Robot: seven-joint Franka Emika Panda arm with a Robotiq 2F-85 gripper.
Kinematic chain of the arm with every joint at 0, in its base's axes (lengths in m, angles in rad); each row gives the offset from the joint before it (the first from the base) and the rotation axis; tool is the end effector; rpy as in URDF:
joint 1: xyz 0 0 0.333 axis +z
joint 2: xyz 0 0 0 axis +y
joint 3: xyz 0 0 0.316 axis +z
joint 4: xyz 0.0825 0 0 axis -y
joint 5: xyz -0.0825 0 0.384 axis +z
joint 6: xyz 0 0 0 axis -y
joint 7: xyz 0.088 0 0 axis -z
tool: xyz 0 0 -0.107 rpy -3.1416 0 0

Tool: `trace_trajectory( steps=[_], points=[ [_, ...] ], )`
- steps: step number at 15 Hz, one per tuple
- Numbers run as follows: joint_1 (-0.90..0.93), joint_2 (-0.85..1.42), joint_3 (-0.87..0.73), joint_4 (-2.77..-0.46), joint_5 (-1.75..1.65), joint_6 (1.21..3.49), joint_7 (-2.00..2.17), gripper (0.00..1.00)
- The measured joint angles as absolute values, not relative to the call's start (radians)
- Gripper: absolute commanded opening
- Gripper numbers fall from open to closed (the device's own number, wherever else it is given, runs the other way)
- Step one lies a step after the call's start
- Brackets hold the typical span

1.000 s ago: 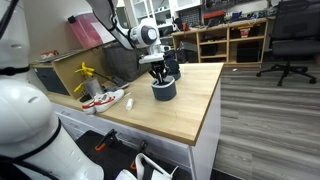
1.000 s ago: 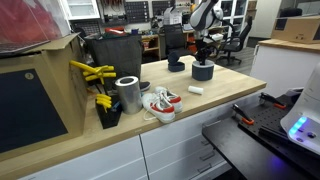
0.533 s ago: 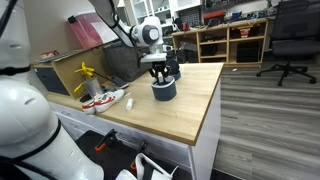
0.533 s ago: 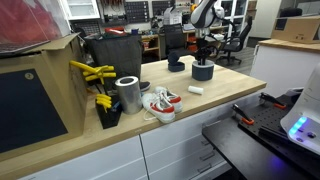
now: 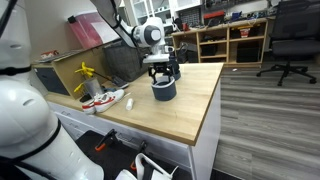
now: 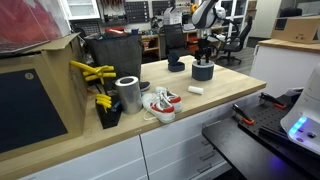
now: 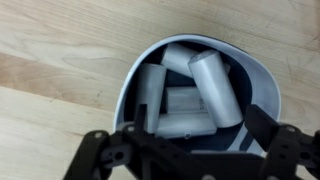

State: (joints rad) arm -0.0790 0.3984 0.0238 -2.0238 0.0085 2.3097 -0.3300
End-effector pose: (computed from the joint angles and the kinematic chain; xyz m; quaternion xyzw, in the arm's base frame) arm 0.5883 -0.0326 0.2416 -0.9895 -0.1331 0.0537 0.0182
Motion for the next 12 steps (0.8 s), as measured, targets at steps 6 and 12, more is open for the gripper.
trace_trajectory(
  steps=[6,12],
  points=[
    [-0.079,0.437,0.026,-2.019,0.008,2.309,-0.33,0.92],
    [-0.079,0.458,0.029,-2.0,0.008,2.308,-0.33,0.91]
  ],
)
